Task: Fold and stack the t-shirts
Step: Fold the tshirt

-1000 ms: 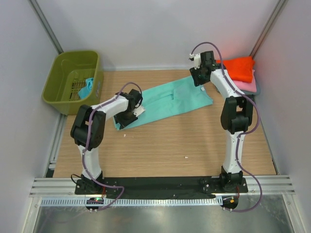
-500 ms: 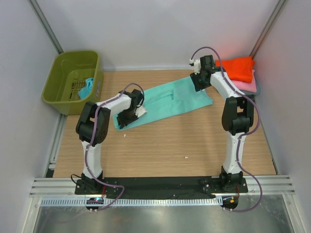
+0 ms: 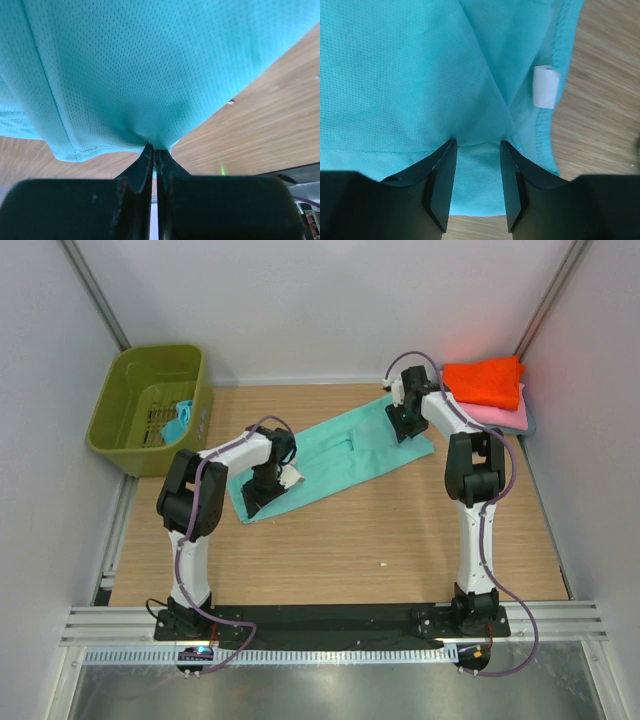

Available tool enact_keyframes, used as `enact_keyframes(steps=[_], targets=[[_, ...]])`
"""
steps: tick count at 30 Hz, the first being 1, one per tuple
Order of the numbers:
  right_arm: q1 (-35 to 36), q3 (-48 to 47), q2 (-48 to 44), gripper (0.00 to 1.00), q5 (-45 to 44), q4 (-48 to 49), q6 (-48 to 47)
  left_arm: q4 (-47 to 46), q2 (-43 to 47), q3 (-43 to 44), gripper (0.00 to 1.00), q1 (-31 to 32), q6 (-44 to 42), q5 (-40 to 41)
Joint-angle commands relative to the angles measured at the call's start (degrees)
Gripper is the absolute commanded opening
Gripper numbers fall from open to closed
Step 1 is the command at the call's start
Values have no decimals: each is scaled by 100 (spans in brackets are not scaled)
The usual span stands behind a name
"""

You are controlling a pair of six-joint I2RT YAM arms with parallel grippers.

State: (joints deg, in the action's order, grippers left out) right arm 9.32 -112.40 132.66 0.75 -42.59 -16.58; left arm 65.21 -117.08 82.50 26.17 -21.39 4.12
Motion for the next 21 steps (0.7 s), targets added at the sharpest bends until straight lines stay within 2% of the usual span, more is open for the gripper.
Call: enact_keyframes(steps=[1, 8, 12, 21], targets=[[131, -247, 40, 46, -5, -101, 40, 396, 387, 275, 1, 168, 231, -377], [245, -1081, 743, 46, 47, -144, -3, 668, 484, 293, 1, 853, 477, -605], [289, -2197, 1366, 46, 109, -268, 5, 826, 440, 319, 1, 1205, 671, -815], [492, -3112, 2070, 49, 205, 207, 225, 862, 63, 626, 1, 2277, 917, -1001]])
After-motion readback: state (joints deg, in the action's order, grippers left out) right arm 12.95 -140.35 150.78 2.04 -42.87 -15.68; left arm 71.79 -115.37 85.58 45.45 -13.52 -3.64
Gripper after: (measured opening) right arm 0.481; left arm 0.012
